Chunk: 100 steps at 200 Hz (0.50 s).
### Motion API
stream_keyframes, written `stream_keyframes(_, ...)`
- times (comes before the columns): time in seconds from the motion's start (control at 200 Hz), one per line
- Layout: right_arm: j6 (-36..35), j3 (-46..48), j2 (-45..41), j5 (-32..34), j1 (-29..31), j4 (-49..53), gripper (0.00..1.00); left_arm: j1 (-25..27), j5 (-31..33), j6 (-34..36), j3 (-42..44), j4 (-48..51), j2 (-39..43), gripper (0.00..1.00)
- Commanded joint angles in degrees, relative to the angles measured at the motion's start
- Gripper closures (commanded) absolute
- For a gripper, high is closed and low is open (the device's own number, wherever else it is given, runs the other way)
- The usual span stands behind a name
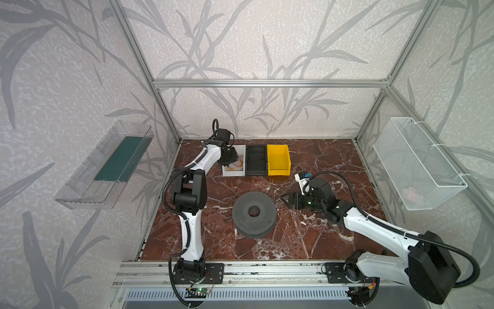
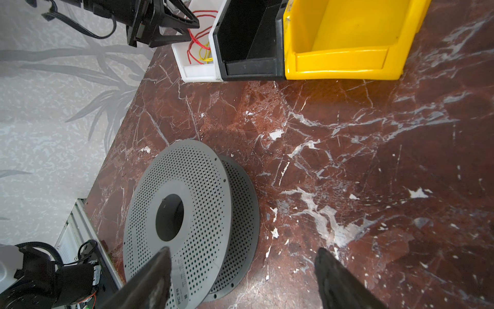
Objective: Wrap the cables
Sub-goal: 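Release the spool with the right gripper while the left gripper grasps the red wire, then lift the red wire with the left gripper while the right gripper approaches it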
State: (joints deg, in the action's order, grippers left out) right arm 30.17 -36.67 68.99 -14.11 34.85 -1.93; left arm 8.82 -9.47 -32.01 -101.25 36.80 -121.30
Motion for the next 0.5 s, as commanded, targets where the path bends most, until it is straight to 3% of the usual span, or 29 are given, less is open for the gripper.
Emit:
stream_keyframes(0.0,-0.03,0.19,-0.38,-0.75,-0.14,-0.75,0.18,0.08,0.56,-1.14,-0.27,-2.72,-1.09,0.71)
stream_keyframes(0.285,1.70,2.11,-4.63,0.26,-0.21,0.05,0.18,0.15,1.46,-1.58,4.32,-7.05,3.41,1.00)
stream_keyframes(0.495,2.35,2.49,-8.74,1.74,-0.19,2.18,0.18,0.15,0.50,-1.57,10.88,-12.03,11.49,1.00)
